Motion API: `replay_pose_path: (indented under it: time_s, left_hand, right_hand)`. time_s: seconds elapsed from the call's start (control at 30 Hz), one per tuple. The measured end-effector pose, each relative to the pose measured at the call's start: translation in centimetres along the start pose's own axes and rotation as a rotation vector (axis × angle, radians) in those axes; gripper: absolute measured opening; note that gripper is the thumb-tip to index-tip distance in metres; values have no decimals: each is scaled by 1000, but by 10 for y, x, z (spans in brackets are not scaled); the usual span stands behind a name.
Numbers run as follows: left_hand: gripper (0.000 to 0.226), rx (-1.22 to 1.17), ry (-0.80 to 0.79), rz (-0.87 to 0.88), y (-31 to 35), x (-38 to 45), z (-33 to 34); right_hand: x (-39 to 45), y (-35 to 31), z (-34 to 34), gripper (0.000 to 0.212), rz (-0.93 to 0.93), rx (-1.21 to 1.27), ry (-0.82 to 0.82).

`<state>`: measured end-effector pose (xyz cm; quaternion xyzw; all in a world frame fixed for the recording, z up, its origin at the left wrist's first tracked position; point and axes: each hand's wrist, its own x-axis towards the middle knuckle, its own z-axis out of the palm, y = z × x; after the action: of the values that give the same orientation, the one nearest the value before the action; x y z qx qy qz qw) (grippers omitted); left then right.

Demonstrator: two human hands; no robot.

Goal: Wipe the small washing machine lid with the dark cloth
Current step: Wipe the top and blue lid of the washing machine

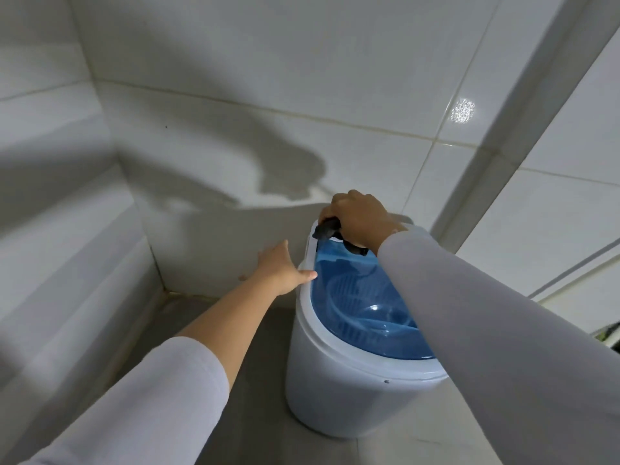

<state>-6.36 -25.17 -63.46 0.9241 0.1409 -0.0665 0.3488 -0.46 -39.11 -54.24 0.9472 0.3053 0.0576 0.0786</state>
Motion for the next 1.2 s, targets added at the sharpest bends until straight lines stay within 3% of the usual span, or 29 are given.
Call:
replay_pose_path:
  time_s: [0.13, 0.27, 0.37, 0.47, 0.57, 0.7, 1.2]
  left_hand:
    - [104, 4, 17, -2, -3, 4, 4]
    - [107, 31, 6, -11, -5, 8, 4]
    - [110, 27, -6, -6, -7, 10, 2]
    - [110, 33, -20, -15, -8, 11, -1]
    - [110, 38, -17, -17, -8, 10, -1]
    - [104, 63, -1, -18, -2, -1, -2]
    - [105, 144, 44, -70, 1, -7, -3]
  right_hand:
    - [11, -8, 15, 43, -160, -308, 167]
    - [15, -7, 29, 41, -218, -413, 252]
    - [12, 1, 40, 50, -240, -217, 91]
    - [9, 2, 35, 64, -132, -12, -121]
    - [6, -4, 29, 58, -29, 185, -234]
    - [-3, -12, 39, 44, 4, 223, -174]
    - [-10, -16, 53, 42, 103, 220, -54]
